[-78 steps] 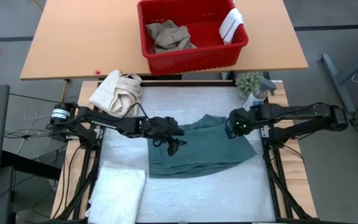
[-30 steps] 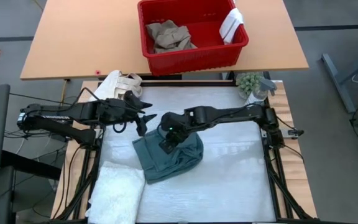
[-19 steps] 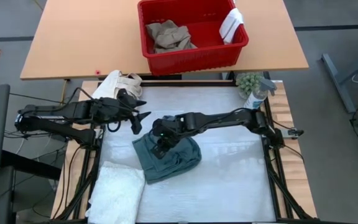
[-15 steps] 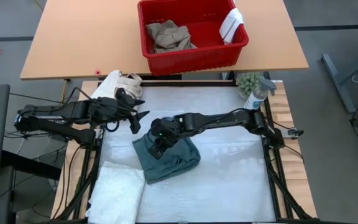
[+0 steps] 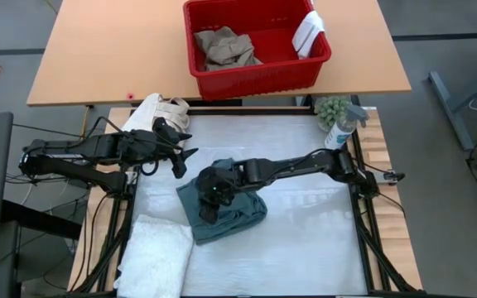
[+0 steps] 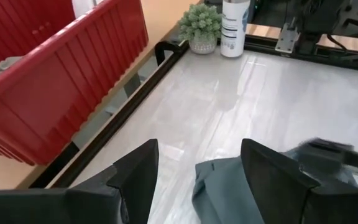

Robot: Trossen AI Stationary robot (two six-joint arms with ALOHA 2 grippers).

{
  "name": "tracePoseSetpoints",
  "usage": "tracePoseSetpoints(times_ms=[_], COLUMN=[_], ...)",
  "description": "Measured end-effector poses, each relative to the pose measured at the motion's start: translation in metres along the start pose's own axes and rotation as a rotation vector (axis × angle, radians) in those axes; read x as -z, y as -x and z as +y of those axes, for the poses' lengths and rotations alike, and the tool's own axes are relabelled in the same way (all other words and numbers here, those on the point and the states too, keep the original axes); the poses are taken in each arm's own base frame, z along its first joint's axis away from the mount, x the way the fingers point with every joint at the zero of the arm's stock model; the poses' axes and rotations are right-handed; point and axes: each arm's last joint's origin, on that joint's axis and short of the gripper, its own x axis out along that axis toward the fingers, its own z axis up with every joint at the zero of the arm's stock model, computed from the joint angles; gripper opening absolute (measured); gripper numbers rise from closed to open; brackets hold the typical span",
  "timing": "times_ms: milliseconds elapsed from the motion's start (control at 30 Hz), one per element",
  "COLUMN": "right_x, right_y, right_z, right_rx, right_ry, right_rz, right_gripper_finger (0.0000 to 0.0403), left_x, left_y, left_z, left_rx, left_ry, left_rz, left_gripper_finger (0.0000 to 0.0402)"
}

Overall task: Fold Laundry from Bin
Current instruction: Fold the blue pants

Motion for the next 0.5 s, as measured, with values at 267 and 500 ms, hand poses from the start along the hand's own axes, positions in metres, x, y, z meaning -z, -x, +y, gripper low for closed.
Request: tracePoseSetpoints(times_ms=[267, 500], right_x=[0.000, 0.013], right_y=[0.000, 0.008], right_z=[0.001, -0.029], right_rx=[-0.003, 0.233], right_ry=[0.097, 0.206], right_rz=[-0.004, 0.204], right_gripper_finger=[0.0230, 0.0232], left_x=[0.006, 0.034], left_y=[0.000, -0.002], left_z=[0.001, -0.002], left_rx=[-0.003, 0.169], left_ry=[-0.010, 0.087], left_rz=[0.058, 0.154], left_gripper_finger=[0.0219, 0.0219])
